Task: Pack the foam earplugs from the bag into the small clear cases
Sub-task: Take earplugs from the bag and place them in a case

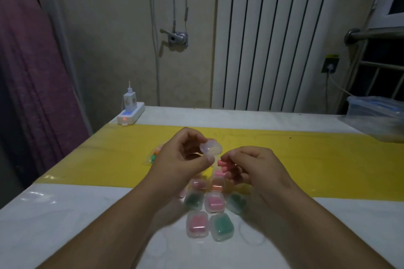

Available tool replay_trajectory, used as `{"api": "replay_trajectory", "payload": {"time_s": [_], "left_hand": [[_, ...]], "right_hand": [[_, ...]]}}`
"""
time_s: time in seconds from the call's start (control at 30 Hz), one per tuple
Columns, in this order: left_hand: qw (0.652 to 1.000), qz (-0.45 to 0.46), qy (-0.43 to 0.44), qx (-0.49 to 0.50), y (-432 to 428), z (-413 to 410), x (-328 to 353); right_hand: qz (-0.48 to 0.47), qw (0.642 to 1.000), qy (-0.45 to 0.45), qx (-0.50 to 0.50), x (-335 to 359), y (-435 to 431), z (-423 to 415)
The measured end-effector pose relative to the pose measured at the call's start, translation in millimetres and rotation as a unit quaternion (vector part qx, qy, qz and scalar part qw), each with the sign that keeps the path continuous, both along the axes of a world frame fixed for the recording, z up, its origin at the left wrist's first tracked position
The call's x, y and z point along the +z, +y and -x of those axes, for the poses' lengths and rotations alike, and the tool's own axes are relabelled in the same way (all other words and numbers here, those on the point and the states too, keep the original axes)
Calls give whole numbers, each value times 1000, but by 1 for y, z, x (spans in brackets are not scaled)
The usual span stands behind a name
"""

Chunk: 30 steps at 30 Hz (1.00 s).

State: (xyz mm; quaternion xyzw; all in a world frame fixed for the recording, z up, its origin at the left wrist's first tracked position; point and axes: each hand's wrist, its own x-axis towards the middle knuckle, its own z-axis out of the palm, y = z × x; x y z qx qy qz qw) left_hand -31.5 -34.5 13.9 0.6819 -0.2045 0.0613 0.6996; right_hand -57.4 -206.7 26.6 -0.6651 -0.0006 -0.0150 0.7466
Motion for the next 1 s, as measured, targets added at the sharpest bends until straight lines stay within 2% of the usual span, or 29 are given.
{"api": "replay_trajectory", "payload": {"time_s": [0.33, 0.53, 0.8, 1.0], "left_hand": [[1000, -9, -24, 2, -3, 0, -6], [1000, 1, -1, -4, -1, -2, -6], [999, -31, 26, -3, -2, 1, -6], [998, -41, 8, 50, -3, 1, -5]], "right_hand": [[53, 998, -18, 29, -6, 2, -3], [-4, 1000, -11, -7, 0, 4, -2], [40, 999, -9, -27, -2, 2, -8], [16, 1000, -3, -14, -3, 2, -6]]}}
